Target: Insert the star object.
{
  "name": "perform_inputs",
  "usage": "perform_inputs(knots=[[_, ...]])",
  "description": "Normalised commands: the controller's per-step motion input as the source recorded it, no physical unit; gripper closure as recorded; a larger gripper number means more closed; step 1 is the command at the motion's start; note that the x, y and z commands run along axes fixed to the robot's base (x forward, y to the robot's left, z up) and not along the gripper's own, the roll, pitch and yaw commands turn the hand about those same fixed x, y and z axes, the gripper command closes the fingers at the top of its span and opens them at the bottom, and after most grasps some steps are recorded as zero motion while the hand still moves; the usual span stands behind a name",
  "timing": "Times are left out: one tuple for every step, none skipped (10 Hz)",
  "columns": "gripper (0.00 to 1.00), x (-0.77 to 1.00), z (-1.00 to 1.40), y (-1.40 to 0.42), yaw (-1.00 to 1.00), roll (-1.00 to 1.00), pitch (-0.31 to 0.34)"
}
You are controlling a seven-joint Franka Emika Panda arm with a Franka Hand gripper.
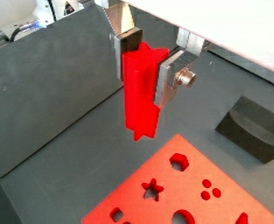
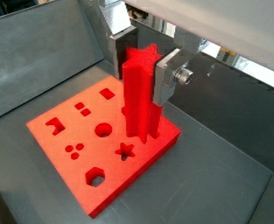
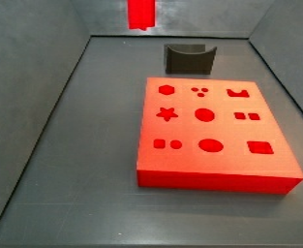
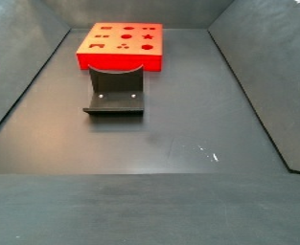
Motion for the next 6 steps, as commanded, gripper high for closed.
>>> perform_inputs(knots=[[1.0,0.57,-0.46,-0.21,-0.23,0.01,0.0],[1.0,0.64,-0.64,-0.21,-0.44,0.08,0.0],[1.0,0.7,-0.65,-0.17,-0.43,0.07,-0.021],[1.0,0.63,-0.64,-0.13,-0.49,0.03,-0.066],[1.0,0.63,-0.65,-0.05,-0.53,0.11,-0.017],[1.0,0.61,-0.53,0.0,-0.52,0.26,0.0]])
